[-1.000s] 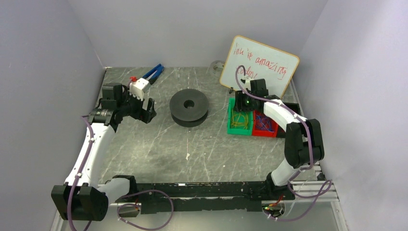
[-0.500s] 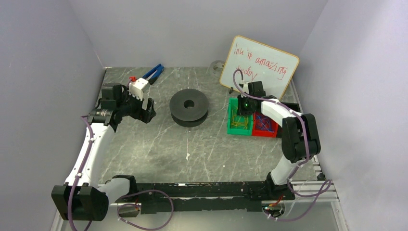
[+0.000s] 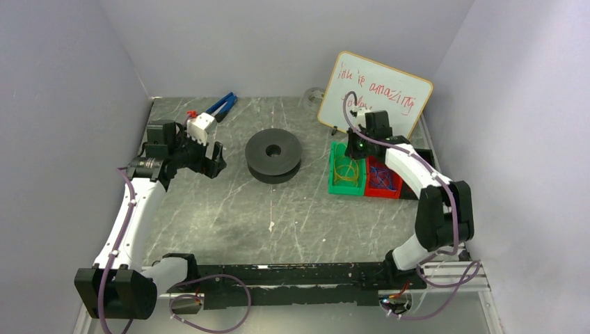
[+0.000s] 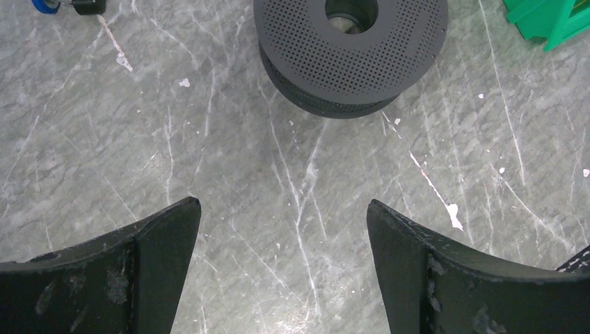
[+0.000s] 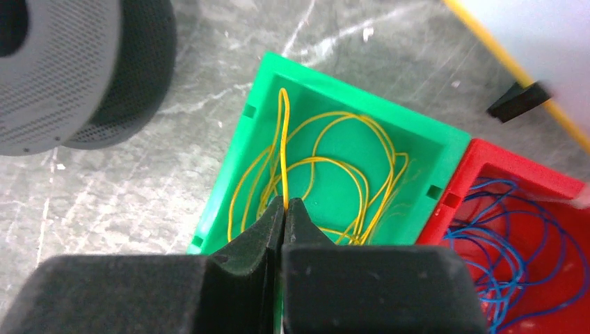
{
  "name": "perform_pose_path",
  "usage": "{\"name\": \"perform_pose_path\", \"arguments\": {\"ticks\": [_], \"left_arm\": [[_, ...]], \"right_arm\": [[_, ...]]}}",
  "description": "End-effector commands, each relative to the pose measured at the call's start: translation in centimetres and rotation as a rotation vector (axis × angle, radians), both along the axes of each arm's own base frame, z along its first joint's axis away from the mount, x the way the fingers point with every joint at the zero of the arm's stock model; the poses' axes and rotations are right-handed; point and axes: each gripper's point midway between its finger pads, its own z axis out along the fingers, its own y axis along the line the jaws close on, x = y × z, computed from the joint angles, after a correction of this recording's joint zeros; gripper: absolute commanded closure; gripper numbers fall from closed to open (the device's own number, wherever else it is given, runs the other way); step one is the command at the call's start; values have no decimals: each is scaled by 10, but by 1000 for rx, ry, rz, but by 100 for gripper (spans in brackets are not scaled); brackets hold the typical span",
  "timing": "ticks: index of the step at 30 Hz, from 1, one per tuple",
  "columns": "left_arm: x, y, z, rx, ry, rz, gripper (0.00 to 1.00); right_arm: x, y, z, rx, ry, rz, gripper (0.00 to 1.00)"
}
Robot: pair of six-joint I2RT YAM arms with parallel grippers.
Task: Wrap the cables
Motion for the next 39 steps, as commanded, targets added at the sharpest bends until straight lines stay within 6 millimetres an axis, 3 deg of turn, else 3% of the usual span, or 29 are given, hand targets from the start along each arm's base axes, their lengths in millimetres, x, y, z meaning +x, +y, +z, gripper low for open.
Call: {"name": "perform_pose_path", "arguments": {"ticks": [1,7,16,23,30,39], "left_arm": [[1,-3,10,-17,-46,-18,6],[0,-4,11,-21,-49,-20,6],[0,-3,12,-20,-53,-19,6],[-1,-3,13,-21,-55,-19,6],[-1,-3,14,-20,-58,-17,6],[-1,-3,14,-20,-58,-14,6]], "right_arm": [[13,3,75,-1,-208,25,100],[7,3,124,6,-315,21,100],[5,-11,181,-50,-474,2,100],[2,-17,245,-53,-601,-18,100],[-3,-23,295,-54,-693,-42,100],[-17,-24,371,-16,-821,-49,100]]}}
